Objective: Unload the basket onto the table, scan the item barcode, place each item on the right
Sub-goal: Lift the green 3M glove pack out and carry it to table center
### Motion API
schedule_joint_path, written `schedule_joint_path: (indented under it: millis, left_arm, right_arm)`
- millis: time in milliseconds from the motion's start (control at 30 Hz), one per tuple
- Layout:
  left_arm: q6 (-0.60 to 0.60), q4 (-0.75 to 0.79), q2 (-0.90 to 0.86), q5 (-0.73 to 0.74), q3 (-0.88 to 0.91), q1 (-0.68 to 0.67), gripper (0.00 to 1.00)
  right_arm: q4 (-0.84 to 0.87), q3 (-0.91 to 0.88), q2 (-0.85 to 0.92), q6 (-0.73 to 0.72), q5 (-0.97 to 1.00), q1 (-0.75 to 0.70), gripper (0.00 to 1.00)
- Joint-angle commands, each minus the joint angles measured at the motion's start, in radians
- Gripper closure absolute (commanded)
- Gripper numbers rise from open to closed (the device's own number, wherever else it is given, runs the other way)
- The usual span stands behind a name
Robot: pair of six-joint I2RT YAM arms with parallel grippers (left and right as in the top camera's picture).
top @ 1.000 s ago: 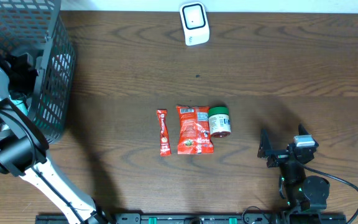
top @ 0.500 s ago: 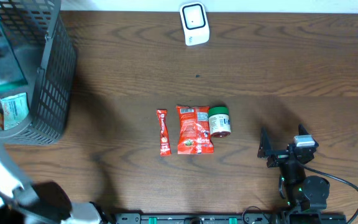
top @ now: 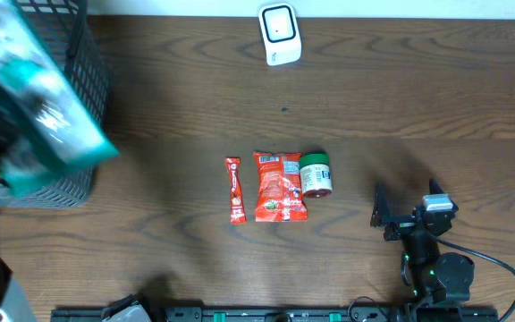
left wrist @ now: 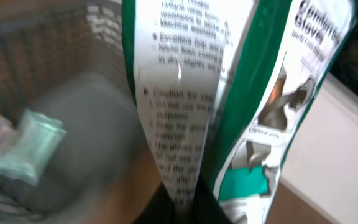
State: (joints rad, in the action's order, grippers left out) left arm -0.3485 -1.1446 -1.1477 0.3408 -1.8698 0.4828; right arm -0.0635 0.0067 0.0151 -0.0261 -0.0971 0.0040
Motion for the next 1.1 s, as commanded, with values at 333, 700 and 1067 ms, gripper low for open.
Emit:
schedule_joint_path:
  millis: [333,700,1067]
  left_arm:
    - [-0.002,-0.011,-0.072,0.002,0.485,-0.428,0.93]
    - [-0.141,0.317,-0.213,-0.197,0.832,-0.624,0.93]
    - [-0.196,0.409,-0.423,-0.304,0.839,-0.671,0.93]
  right_arm:
    - [-0.004,-0.001,-0.003,-0.003,0.002,-0.010,0.01]
    - [-0.004,-0.001,-0.003,-0.003,0.002,-0.010,0.01]
    - [-0.004,-0.001,-0.003,-0.003,0.002,-0.010,0.01]
